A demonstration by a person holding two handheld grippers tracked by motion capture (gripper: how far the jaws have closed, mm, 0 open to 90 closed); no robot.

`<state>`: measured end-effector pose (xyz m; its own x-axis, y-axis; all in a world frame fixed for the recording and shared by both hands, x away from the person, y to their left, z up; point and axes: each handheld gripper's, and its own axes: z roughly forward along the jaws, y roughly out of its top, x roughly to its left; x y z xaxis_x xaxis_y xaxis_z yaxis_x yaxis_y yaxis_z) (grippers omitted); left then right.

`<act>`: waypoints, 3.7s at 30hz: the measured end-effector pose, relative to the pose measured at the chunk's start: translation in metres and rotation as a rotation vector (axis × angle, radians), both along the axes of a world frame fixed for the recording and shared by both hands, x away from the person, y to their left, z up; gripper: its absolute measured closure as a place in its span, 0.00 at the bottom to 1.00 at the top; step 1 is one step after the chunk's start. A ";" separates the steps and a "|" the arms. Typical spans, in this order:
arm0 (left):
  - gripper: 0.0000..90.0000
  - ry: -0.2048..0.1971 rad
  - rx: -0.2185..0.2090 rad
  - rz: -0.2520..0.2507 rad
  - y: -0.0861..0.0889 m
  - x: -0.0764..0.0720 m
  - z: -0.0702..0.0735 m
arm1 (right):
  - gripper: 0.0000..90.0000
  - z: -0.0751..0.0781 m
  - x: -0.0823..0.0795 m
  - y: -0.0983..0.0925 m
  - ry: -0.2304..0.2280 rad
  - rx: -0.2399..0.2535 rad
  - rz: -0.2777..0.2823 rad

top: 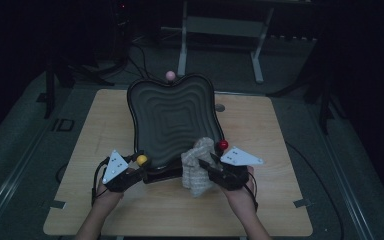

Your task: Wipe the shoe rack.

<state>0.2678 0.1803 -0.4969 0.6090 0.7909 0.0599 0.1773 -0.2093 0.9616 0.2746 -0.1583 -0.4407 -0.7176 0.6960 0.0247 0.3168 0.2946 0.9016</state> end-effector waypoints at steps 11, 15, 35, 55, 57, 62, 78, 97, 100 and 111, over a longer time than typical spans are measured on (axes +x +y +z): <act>0.65 0.002 -0.007 -0.038 0.003 0.003 -0.001 | 0.72 -0.036 0.008 -0.037 0.064 -0.093 -0.135; 0.65 0.003 -0.016 -0.053 0.005 0.005 -0.001 | 0.72 -0.056 0.016 -0.041 0.119 -0.118 -0.159; 0.65 0.010 0.011 -0.115 0.008 0.010 0.000 | 0.72 -0.055 0.031 -0.050 0.120 -0.106 -0.216; 0.65 0.008 0.027 -0.132 0.009 0.011 0.001 | 0.72 -0.042 0.023 -0.036 0.070 -0.102 -0.193; 0.65 0.009 0.029 -0.134 0.009 0.011 0.001 | 0.72 -0.052 0.025 -0.033 0.094 -0.117 -0.197; 0.65 0.008 0.029 -0.140 0.010 0.011 0.001 | 0.72 -0.048 0.022 -0.032 0.105 -0.118 -0.173; 0.65 0.011 0.026 -0.151 0.011 0.011 0.000 | 0.72 -0.049 0.011 -0.006 0.103 -0.122 -0.057; 0.65 0.011 0.023 -0.164 0.012 0.012 0.000 | 0.72 -0.038 0.004 0.014 0.137 -0.056 0.094; 0.65 0.011 0.023 -0.164 0.012 0.012 0.000 | 0.72 -0.040 0.003 0.019 0.145 -0.068 0.131; 0.65 0.014 0.024 -0.168 0.013 0.012 0.000 | 0.72 -0.044 0.018 -0.009 0.177 -0.042 0.030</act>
<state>0.2802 0.1931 -0.4964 0.7337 0.6760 0.0684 0.1508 -0.2602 0.9537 0.2928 -0.1672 -0.4847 -0.7248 0.6777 0.1240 0.4599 0.3420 0.8195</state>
